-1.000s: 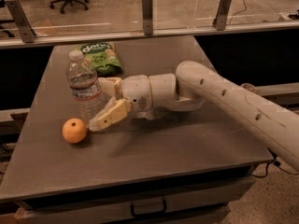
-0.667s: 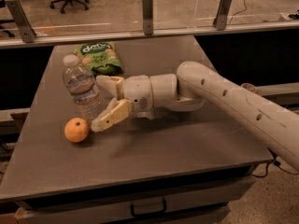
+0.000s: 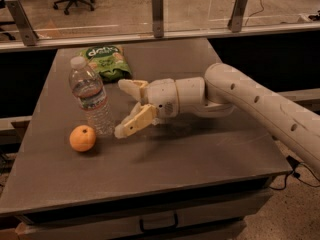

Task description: Move water bottle near orange

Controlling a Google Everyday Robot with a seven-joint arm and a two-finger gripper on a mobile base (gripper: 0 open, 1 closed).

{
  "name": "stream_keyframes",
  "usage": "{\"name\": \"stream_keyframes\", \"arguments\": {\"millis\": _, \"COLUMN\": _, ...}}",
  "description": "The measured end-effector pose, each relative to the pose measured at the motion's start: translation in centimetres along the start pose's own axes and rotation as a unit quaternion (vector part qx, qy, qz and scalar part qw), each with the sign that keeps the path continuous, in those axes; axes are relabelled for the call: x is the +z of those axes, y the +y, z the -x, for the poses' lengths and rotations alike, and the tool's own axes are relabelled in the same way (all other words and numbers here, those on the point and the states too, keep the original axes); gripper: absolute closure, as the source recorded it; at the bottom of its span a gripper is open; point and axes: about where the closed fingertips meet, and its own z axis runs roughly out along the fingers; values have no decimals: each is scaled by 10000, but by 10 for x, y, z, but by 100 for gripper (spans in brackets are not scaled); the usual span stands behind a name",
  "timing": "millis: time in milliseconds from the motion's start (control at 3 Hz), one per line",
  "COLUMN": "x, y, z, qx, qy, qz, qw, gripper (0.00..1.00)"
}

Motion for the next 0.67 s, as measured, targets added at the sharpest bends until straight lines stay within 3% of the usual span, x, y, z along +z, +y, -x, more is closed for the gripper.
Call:
{"name": "stream_keyframes", "arguments": {"millis": 333, "x": -32, "y": -9, "z": 0, "qx": -87, "qy": 252, "qz": -243, "qw": 9994, "gripper": 0}}
{"name": "stream_keyframes", "arguments": {"millis": 667, "x": -101, "y": -25, "z": 22, "qx": -361, "qy": 761, "qz": -813, "qw": 9931, "gripper": 0}}
